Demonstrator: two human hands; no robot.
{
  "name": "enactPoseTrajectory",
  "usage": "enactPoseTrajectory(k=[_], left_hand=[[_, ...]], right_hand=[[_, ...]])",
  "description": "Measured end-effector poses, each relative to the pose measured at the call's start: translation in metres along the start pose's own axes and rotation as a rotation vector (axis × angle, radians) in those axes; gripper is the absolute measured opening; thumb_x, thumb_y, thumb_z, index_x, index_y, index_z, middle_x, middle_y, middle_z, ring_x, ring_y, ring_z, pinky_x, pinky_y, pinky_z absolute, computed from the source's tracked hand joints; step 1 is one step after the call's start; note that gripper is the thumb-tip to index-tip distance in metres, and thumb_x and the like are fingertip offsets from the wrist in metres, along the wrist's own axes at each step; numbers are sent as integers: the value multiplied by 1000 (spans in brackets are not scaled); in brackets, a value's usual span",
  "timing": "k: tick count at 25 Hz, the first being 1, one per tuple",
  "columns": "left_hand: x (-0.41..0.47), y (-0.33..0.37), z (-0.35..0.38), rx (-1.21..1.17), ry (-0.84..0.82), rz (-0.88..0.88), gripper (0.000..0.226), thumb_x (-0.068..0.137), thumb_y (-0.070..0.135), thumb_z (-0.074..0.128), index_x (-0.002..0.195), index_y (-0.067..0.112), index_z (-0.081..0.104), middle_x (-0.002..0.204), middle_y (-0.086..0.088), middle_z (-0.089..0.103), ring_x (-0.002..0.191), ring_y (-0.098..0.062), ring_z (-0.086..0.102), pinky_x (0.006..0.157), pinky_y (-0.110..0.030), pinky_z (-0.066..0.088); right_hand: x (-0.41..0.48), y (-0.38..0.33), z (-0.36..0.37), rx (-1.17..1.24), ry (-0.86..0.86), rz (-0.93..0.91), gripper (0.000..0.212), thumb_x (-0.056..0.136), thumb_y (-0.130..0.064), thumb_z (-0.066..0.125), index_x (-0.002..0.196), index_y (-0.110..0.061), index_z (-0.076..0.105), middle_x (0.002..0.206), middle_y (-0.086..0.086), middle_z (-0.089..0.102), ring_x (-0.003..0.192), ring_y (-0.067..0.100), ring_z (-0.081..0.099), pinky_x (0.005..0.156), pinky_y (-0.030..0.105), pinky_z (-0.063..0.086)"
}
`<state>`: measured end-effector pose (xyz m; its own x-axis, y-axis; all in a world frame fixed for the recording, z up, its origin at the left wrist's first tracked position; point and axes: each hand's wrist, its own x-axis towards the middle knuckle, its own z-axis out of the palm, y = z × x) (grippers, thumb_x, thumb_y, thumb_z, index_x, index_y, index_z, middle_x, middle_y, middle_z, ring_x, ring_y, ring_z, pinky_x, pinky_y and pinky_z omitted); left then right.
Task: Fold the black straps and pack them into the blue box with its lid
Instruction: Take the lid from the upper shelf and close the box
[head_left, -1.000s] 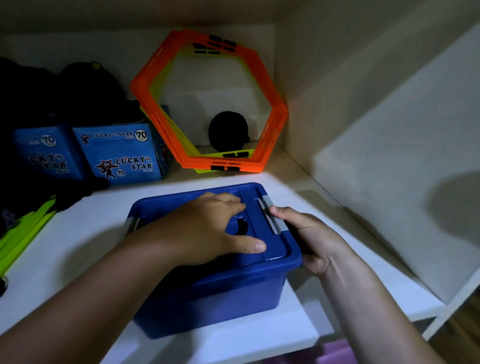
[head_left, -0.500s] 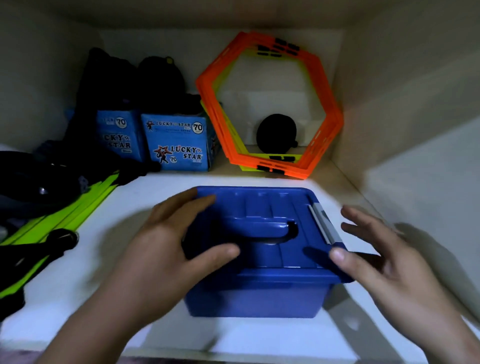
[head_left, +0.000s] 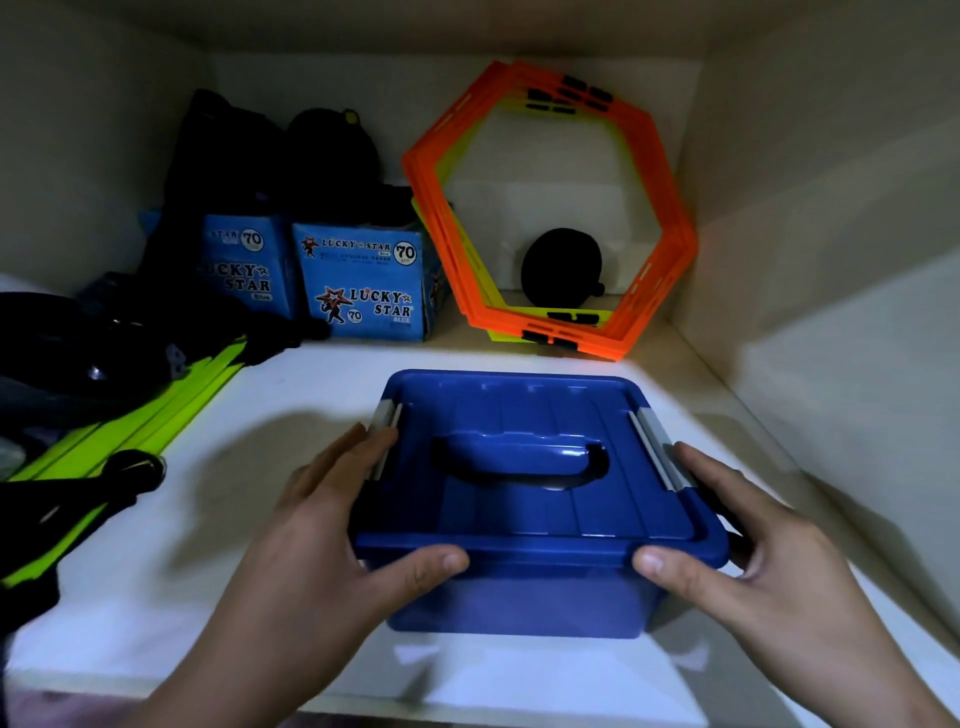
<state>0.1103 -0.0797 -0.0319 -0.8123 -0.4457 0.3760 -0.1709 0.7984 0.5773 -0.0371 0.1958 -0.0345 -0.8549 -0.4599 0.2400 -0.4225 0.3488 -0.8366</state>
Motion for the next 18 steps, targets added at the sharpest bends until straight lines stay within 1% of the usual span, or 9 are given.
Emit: enactPoseTrajectory(k=[1, 3, 6, 8, 10, 12, 14, 16, 18], left_hand=[[1, -2, -1, -7, -4, -2, 119, 43, 102, 47, 148, 47, 35, 152, 21, 40, 137, -6, 42, 109, -30, 41], [7, -8, -3, -8, -7, -5, 119, 43, 101, 48, 148, 45, 38, 151, 19, 43, 136, -8, 45, 109, -33, 43], [21, -20, -11, -32, -4, -27, 119, 41, 95, 58, 147, 45, 39, 148, 22, 44, 133, -5, 46, 107, -28, 41], [33, -32, -18, -71, -8, -36, 113, 46, 83, 68, 147, 42, 40, 140, 25, 45, 127, -1, 47, 102, -23, 38], [46, -47, -26, -76, -21, -33, 109, 51, 76, 73, 148, 38, 41, 135, 25, 46, 125, -2, 47, 101, -22, 37], [61, -64, -34, -70, -26, -36, 104, 56, 68, 79, 147, 35, 43, 139, 22, 49, 129, -5, 48, 102, -23, 37], [75, -81, -45, -52, -14, -37, 96, 64, 56, 84, 147, 31, 44, 138, 20, 50, 125, -3, 48, 99, -20, 37], [88, -98, -56, -43, -19, -41, 89, 66, 51, 85, 145, 32, 47, 131, 24, 49, 118, 2, 48, 91, -10, 37], [102, -119, -66, -57, -26, -41, 76, 67, 51, 85, 134, 38, 52, 123, 31, 50, 112, 8, 49, 86, 0, 32]], right_hand=[[2, -1, 2, -12, -5, 0, 120, 33, -91, 72, 142, -48, 50, 123, -28, 67, 107, -13, 65, 87, 21, 55], [8, -3, 6, -19, -12, 2, 120, 34, -91, 72, 142, -46, 51, 121, -30, 67, 110, -13, 63, 95, 26, 53], [25, -10, 21, -22, -31, -13, 112, 41, -86, 75, 141, -42, 53, 117, -33, 68, 112, -12, 62, 98, 30, 52], [39, -18, 35, -14, -48, -50, 84, 52, -74, 82, 129, -48, 58, 112, -37, 67, 107, -12, 64, 92, 28, 53], [53, -29, 51, -16, -68, -81, 57, 62, -55, 86, 111, -57, 57, 106, -46, 63, 99, -12, 65, 83, 24, 54], [68, -38, 68, -29, -73, -114, 52, 68, -46, 86, 107, -59, 54, 102, -48, 62, 90, -7, 68, 72, 19, 55], [84, -45, 88, -29, -73, -133, 51, 71, -40, 86, 103, -60, 52, 94, -51, 62, 81, -5, 70, 63, 12, 52], [101, -53, 108, -28, -87, -146, 51, 74, -37, 86, 98, -61, 48, 81, -45, 65, 79, -14, 67, 60, 4, 47], [118, -61, 130, -50, -89, -172, 50, 74, -41, 85, 100, -60, 47, 88, -40, 62, 82, -20, 62, 61, 1, 44]])
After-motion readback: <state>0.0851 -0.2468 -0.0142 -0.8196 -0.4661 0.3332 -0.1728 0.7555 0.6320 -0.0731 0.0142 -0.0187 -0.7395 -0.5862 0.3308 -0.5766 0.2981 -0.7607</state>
